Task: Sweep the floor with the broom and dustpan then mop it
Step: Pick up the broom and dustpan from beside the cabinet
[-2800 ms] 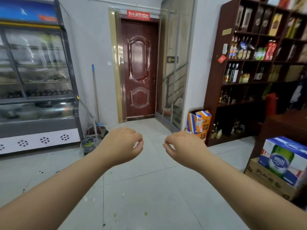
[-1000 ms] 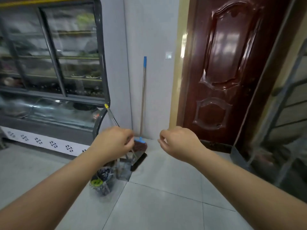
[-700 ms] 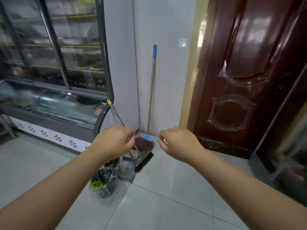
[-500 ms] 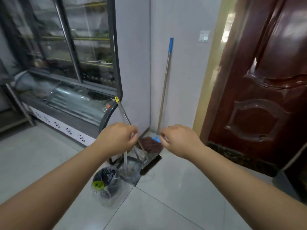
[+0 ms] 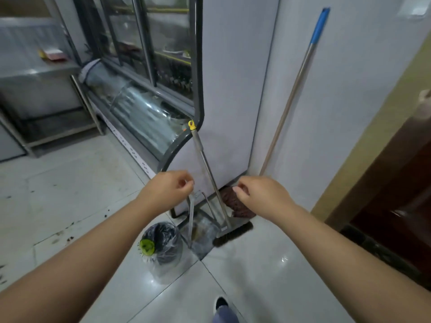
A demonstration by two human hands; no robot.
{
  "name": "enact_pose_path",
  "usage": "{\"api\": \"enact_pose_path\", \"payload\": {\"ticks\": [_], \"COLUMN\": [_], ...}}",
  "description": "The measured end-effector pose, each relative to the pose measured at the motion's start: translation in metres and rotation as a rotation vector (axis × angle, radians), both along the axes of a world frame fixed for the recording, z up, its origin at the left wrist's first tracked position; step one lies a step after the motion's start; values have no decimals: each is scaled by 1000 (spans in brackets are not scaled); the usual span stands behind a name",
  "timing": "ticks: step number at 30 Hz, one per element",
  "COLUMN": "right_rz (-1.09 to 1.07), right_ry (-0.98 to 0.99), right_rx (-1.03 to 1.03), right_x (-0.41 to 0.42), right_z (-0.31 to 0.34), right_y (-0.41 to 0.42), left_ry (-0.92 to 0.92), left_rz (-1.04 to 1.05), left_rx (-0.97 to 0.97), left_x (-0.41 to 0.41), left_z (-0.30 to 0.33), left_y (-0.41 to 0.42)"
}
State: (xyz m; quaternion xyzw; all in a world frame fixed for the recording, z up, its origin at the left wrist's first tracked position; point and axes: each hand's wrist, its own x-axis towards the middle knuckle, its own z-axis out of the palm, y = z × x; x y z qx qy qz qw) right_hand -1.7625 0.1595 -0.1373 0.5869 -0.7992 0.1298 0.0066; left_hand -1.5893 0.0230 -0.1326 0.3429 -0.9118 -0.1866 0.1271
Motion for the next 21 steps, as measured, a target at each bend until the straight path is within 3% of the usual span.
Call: {"api": "enact_pose_path", "payload": {"ticks": [17, 21], "right_rz": [90, 120], "right_ry": [-283, -423], "right_rx": [350, 442], "right_x": [-190, -221], "right_z": [-70, -108], "right_y": [-232, -278], "left_ry": [97, 231], "left_rz": [381, 560], "left_rx": [365, 536], "left_x": [-174, -198], "left_z": [-80, -109], "left_y": [-179, -192]}}
